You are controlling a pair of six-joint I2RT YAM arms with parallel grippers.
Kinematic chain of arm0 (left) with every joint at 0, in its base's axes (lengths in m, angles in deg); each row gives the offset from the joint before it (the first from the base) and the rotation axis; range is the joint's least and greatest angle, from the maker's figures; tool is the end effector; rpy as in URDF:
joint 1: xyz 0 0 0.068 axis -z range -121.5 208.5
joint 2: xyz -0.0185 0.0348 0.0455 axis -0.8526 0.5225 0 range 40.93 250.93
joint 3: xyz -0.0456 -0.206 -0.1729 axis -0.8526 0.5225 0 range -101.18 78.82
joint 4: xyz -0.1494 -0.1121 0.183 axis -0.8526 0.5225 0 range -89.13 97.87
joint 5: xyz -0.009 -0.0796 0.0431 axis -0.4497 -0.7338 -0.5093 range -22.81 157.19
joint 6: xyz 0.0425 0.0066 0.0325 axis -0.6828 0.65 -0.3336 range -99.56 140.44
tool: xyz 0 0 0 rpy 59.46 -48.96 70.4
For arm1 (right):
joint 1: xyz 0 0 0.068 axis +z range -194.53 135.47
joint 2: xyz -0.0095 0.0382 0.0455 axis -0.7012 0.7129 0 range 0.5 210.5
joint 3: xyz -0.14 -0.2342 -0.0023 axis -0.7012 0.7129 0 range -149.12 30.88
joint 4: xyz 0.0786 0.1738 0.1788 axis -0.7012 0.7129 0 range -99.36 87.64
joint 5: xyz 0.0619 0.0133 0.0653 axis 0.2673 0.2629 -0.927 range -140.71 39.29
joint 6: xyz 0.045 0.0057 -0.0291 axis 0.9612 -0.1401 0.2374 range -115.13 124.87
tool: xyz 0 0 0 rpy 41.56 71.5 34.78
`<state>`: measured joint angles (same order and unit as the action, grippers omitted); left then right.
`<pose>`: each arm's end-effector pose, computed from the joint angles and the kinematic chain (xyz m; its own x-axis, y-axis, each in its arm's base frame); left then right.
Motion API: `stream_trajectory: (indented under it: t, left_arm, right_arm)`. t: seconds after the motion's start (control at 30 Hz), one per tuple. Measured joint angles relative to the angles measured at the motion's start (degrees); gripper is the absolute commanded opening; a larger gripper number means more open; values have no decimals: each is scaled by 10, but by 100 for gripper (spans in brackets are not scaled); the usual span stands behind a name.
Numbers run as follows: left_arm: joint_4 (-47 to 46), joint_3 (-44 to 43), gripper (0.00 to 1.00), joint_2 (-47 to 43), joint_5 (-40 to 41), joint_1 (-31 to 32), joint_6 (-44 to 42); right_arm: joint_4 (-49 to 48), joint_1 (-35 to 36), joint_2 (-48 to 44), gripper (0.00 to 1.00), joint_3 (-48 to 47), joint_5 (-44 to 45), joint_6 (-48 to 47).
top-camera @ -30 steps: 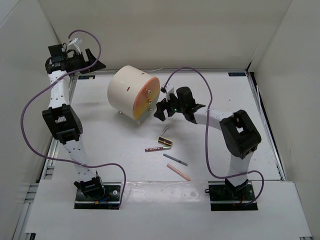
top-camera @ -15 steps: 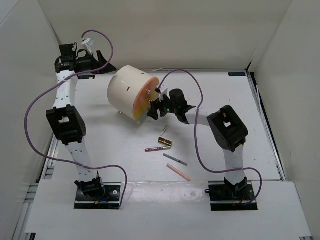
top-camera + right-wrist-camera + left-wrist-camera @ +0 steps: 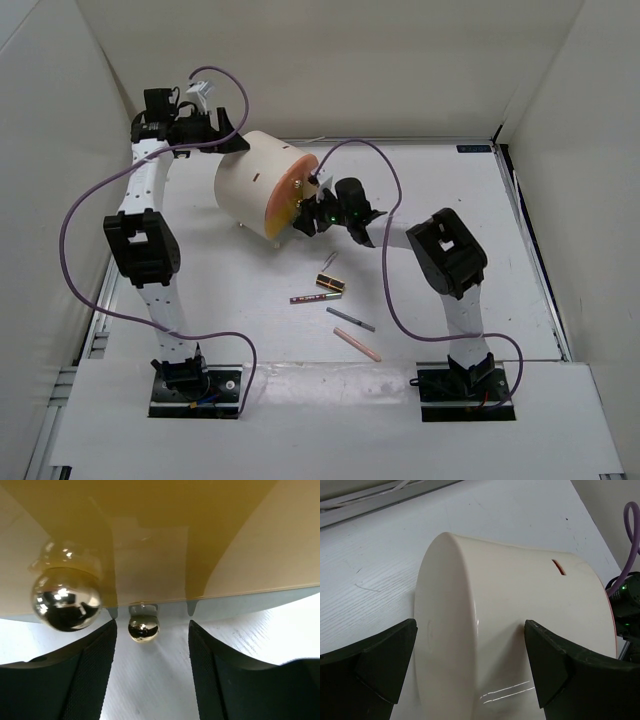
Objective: Organize the makeup
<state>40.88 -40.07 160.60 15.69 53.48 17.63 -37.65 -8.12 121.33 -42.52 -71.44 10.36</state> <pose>0.4700 0.0134 0.3366 -0.6238 -0.0241 -0.7812 0.5670 0.6739 -0.4736 0.3681 0.2871 0.1652 -0.3416 -0.1406 -0.9293 -0.7952 0.5703 0.2060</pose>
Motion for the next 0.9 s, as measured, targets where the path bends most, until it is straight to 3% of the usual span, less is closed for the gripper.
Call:
stream_trajectory:
  t: [0.17,0.2,0.3,0.47,0.67,0.9]
  left_arm:
    - [1,-1,98,1,2,-4,0]
    - [0,-1,98,2,2,-5,0]
    - [0,-1,98,2,3,-5,1]
    - [0,-2,98,2,13,-5,4]
    - [-2,-4,98,2,32,-4,9]
    - [-14,-4,98,2,48,-1,12]
  right_arm:
    - [1,0,12,43,-13,-1,1]
    - [2,0,14,32,-16,-3,2]
    - [12,0,14,19,-25,-8,-4]
    - [25,0,11,14,-24,-16,-20]
    - [38,-7,-81,13,88,2,-54]
    - [80,-34,-170,21,183,-4,-81]
